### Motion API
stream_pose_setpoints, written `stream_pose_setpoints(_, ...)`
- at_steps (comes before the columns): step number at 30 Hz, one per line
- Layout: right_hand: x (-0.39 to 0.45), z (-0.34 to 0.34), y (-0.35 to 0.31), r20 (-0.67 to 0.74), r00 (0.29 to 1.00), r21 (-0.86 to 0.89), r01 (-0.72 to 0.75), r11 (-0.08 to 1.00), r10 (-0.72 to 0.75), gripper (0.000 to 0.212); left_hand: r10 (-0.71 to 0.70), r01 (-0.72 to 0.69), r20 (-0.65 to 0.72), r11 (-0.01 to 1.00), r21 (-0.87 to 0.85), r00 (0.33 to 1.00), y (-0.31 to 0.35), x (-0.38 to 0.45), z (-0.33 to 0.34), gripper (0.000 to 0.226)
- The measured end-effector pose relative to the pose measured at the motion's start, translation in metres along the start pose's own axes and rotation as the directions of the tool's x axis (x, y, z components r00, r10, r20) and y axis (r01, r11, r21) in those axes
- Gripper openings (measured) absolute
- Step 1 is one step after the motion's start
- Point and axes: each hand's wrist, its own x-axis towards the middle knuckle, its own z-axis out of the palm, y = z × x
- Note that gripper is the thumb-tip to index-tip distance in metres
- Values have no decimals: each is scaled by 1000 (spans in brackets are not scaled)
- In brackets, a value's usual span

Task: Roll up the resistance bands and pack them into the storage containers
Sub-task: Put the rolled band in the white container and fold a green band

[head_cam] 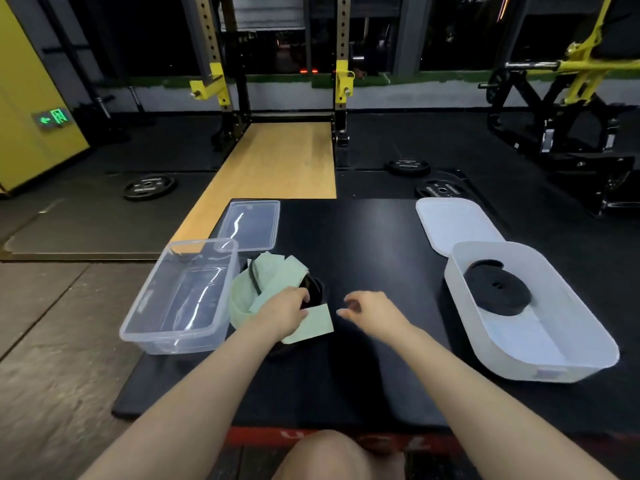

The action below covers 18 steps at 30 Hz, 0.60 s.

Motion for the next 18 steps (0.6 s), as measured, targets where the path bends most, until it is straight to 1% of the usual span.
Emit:
stream_pose_setpoints(3, 5, 24, -9, 65, 997, -13, -52, 999, 53, 50, -42, 43, 22, 998, -44, 999, -8, -6, 8, 39)
stream_pose_setpoints(5, 9, 33, -14, 62, 993, 97, -104, 990, 99, 52, -40, 38, -18, 995, -94, 999, -7, -9, 10, 35)
stream_pose_setpoints(7, 12, 37, -17, 50, 989, 233, -146, 962, 138, 40, -38, 24, -73, 983, -182, 997, -5, -11, 9, 26)
stream_pose_setpoints(9, 12, 37, -16, 15, 990, 314, -141, 939, 144, 18, -31, 1, -100, 958, -288, 994, -2, -14, 5, 21)
stream_pose_setpoints(10, 10, 36, -16, -8, 990, 354, -129, 926, 141, 10, -19, -17, -106, 944, -329, 994, 0, -16, 2, 22)
stream_pose_setpoints(12, 7, 30, -15, -68, 992, 412, -71, 909, 108, 23, 16, -60, -120, 926, -372, 993, 2, -18, -3, 24)
stream_pose_setpoints(13, 6, 26, -15, -98, 991, 435, -36, 900, 88, 25, 29, -79, -136, 920, -385, 990, 3, -18, -7, 23)
stream_pose_setpoints(16, 1, 13, -20, -195, 980, 525, 73, 848, 36, 19, 44, -131, -197, 880, -456, 979, 10, -22, -20, 20)
stream_pose_setpoints(18, -1, 1, -25, -255, 967, 576, 141, 805, 13, 20, 48, -161, -223, 838, -522, 974, 14, -23, -29, 17)
